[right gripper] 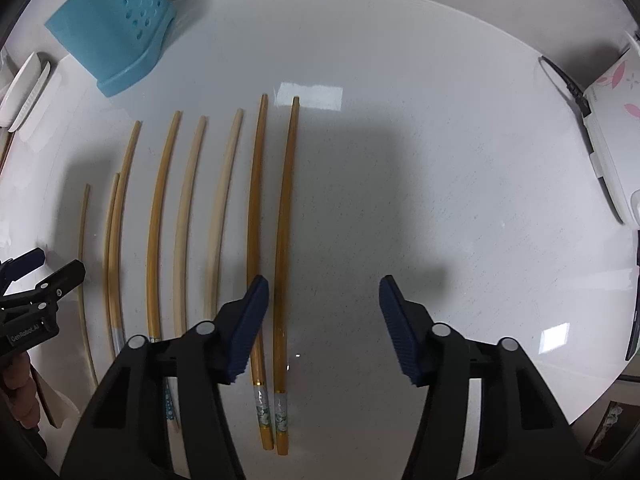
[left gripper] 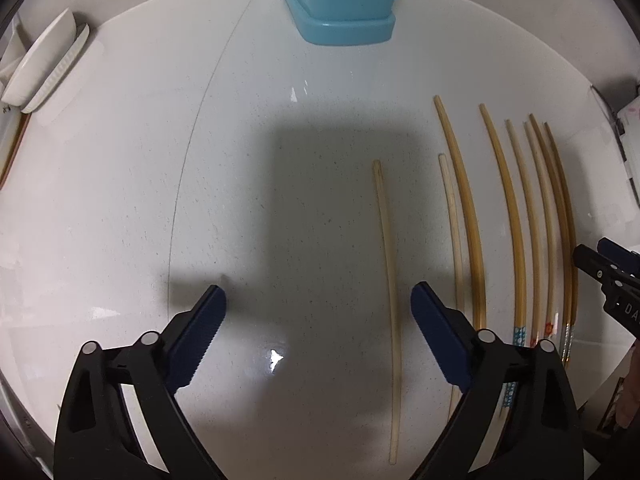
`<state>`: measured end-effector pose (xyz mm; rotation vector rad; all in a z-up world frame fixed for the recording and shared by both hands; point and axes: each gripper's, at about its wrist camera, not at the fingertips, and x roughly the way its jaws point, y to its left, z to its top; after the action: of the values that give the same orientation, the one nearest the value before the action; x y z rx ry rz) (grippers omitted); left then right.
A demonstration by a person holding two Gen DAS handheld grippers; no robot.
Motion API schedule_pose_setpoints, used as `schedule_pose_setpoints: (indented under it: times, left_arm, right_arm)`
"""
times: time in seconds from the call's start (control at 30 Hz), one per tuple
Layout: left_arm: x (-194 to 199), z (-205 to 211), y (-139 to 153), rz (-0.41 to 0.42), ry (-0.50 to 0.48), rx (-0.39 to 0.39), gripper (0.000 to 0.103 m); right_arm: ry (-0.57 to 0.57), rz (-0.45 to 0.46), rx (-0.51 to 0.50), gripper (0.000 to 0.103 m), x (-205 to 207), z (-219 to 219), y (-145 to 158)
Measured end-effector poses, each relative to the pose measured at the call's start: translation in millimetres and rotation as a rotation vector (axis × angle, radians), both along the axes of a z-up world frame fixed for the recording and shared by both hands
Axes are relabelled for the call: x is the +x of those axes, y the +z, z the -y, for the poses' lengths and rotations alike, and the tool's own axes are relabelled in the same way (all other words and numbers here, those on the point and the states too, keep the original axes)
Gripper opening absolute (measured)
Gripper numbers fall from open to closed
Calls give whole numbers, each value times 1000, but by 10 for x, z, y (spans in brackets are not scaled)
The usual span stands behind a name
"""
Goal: Organize utensils
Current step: 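Move both open tools back down to the chopstick row, then close left tool on a plain chopstick while right tool grasps a patterned chopstick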
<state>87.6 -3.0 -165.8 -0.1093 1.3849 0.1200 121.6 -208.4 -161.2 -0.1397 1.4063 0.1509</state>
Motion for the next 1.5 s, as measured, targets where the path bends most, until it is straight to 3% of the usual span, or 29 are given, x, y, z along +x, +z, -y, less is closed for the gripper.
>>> schedule_pose_setpoints:
  times: [0.1, 0.2, 0.27, 0.3, 0.37, 0.4, 0.67, 0.9, 1.17, 1.5]
  left_arm:
    - [6, 69, -6, -8, -20, 15, 84]
    - [23, 125, 26, -19, -51, 16, 70]
    - [38, 177, 65, -24, -66, 17, 47]
    - [47, 193, 79, -28, -74, 18, 41]
    - [44, 195, 93, -38, -76, 21, 13]
    - [42, 181, 90, -43, -70, 26, 5]
    - [50, 20, 40, -36, -38, -3, 3]
    - [-108, -151, 171, 31, -30, 15, 3]
    - [-176, -309, 454, 108, 2, 12, 3]
    - [82, -225, 947, 203, 24, -7, 3]
  right_arm:
    - [-4, -29, 7, 43, 0, -3, -34]
    - [-5, -46, 14, 34, -2, -18, -26]
    - [-2, -58, 15, 24, 14, -27, -24]
    - [-3, -67, 15, 22, 12, -37, -21]
    - [-9, -82, 19, 8, 36, -23, -27]
    - [-11, -91, 18, 7, 40, -26, -26]
    - [-37, -100, 16, 6, 133, 65, -28]
    - [-51, -68, 36, 6, 212, 176, 90]
    - [-62, -11, 87, 6, 231, 181, 429]
    - [-38, 138, 107, 6, 295, 77, 1074]
